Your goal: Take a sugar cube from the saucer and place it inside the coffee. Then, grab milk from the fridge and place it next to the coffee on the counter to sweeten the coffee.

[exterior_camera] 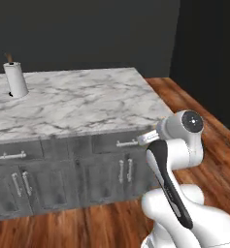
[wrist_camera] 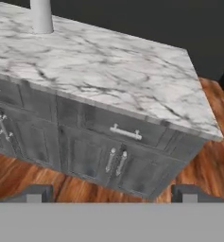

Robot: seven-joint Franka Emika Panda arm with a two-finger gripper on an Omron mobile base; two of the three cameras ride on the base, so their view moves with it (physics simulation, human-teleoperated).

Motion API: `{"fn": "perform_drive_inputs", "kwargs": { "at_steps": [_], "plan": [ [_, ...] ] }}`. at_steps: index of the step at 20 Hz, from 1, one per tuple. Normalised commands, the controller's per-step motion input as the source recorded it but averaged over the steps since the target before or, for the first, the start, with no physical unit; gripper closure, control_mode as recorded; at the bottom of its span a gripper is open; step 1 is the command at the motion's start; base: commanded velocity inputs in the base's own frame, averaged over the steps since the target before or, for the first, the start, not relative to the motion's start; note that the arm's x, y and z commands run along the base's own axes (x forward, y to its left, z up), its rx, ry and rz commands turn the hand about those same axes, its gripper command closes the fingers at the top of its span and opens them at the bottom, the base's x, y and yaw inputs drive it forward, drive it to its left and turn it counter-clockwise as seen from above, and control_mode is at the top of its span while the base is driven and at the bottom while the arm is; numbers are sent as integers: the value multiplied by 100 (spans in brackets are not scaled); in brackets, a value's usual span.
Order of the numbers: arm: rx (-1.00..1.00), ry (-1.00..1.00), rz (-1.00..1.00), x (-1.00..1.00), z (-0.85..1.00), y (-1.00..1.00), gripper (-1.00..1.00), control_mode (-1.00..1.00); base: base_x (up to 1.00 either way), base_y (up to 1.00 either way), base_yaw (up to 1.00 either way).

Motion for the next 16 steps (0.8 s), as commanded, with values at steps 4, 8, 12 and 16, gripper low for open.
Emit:
{"fn": "perform_drive_inputs", "kwargs": {
  "at_steps": [4, 8, 12, 16],
  "plan": [
    [0, 0, 0, 0, 0, 0, -100, 100, 4, 0, 74],
    [0, 0, 0, 0, 0, 0, -100, 100, 12, 0, 72],
    [0, 0, 0, 0, 0, 0, -100, 100, 17, 0, 72],
    [0, 0, 0, 0, 0, 0, -100, 100, 23, 0, 65]
  ]
}}
